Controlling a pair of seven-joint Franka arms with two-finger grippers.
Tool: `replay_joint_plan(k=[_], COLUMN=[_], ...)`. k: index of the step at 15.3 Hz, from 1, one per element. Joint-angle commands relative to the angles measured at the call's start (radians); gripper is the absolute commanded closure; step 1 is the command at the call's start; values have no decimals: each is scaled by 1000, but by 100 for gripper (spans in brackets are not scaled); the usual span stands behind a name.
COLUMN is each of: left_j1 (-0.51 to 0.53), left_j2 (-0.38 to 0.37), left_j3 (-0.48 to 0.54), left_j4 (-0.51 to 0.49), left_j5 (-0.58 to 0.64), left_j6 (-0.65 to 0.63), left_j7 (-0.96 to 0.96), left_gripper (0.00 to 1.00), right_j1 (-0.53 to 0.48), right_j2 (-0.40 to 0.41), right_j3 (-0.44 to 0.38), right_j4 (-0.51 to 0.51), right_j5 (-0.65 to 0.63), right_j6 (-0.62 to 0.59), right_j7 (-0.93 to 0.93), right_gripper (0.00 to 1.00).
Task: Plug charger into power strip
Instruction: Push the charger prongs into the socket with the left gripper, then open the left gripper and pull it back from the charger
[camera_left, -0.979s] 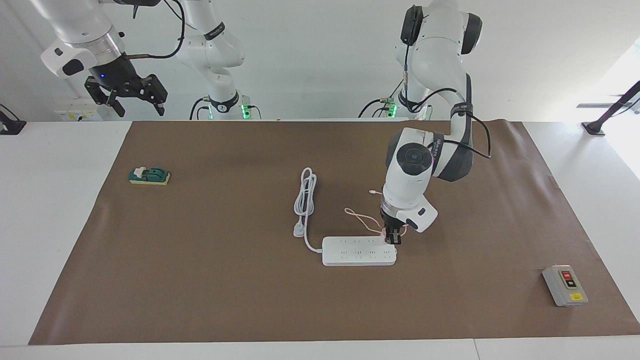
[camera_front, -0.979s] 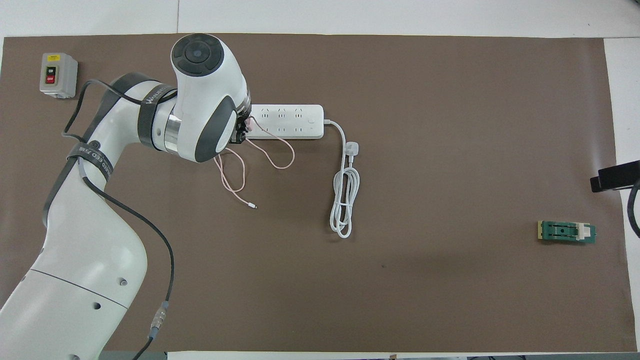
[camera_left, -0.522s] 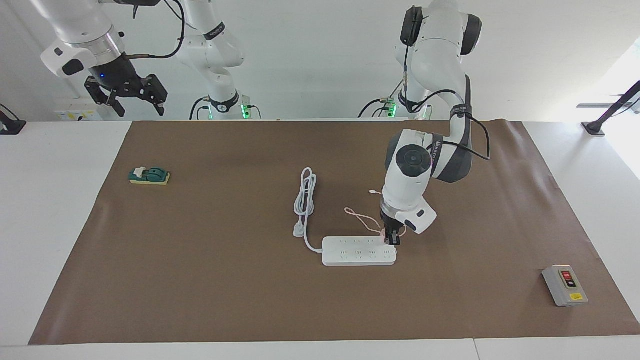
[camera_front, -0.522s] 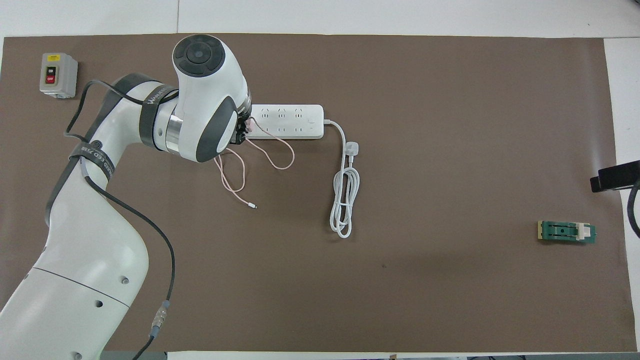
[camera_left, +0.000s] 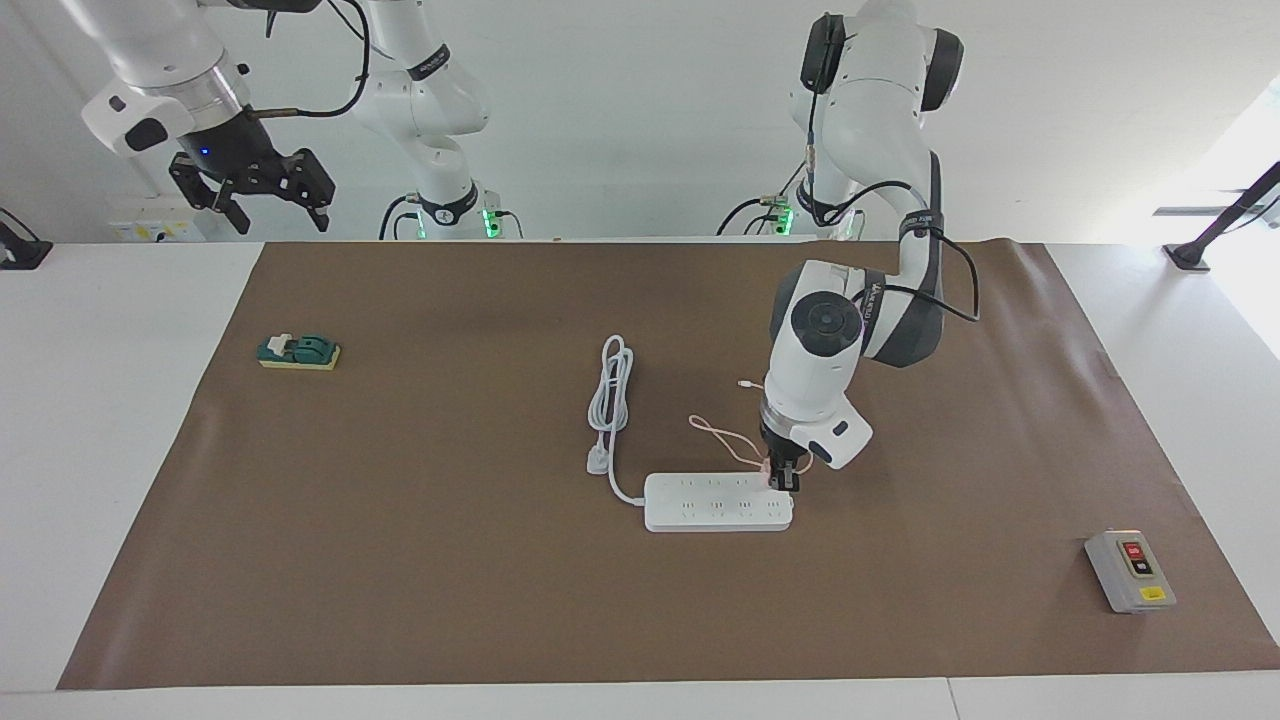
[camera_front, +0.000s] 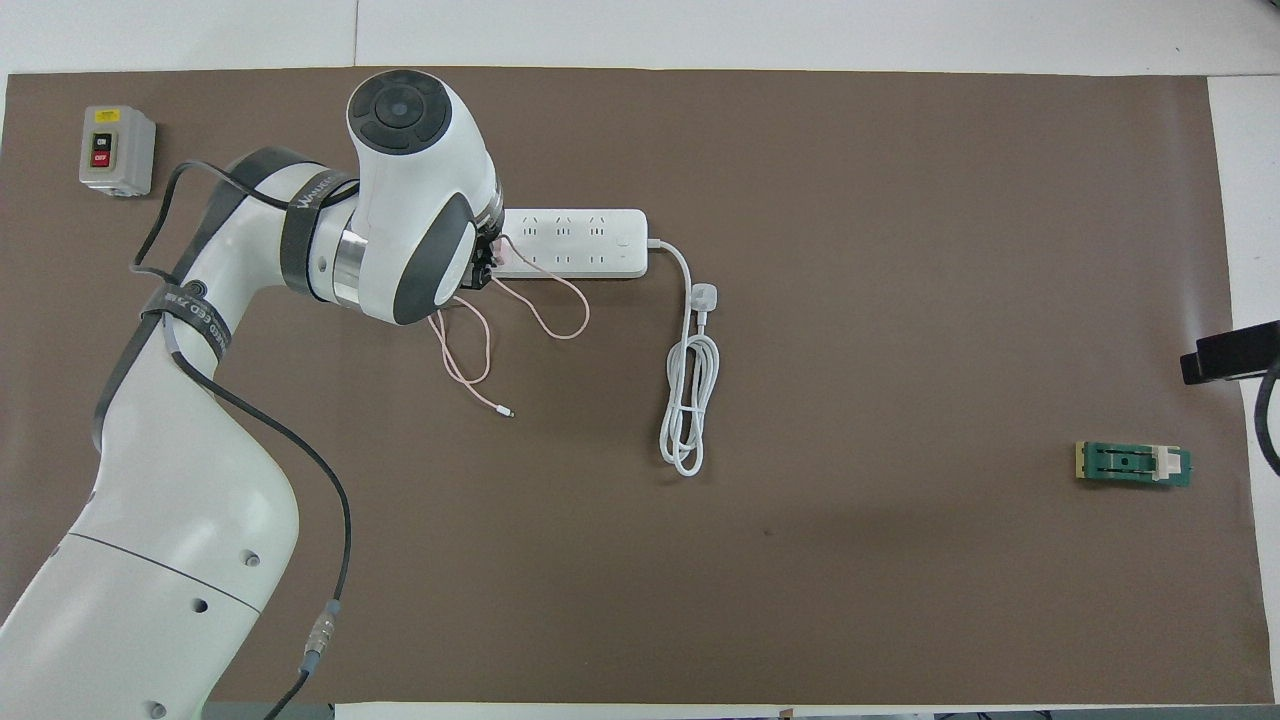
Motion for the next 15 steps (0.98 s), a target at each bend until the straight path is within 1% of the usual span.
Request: replay_joint_plan(k=[1, 3, 6, 10, 13, 15], left_j1=[-2, -2, -2, 0, 1, 4], left_j2=[34, 35, 65, 78, 69, 45], left_j3=[-2, -2, -2, -2, -1, -1], left_j4=[2, 2, 5, 6, 6, 6], left_j5=[15, 15, 16, 18, 18, 15], left_j6=[12, 13, 32, 36, 33, 18], left_j7=[10, 10, 10, 11, 17, 83], left_gripper=[100, 100, 100, 100, 100, 100], right_j1=[-22, -22, -22, -22, -22, -22], right_j2=[-12, -10, -12, -12, -12, -12], right_j3=[16, 16, 16, 16, 16, 16], right_j4=[-14, -14, -14, -14, -14, -14], right_j5=[-17, -17, -17, -15, -17, -17], right_j6=[5, 5, 3, 2, 2, 2], right_j7=[-8, -8, -8, -8, -8, -6], right_gripper=[0, 0, 0, 0, 0, 0])
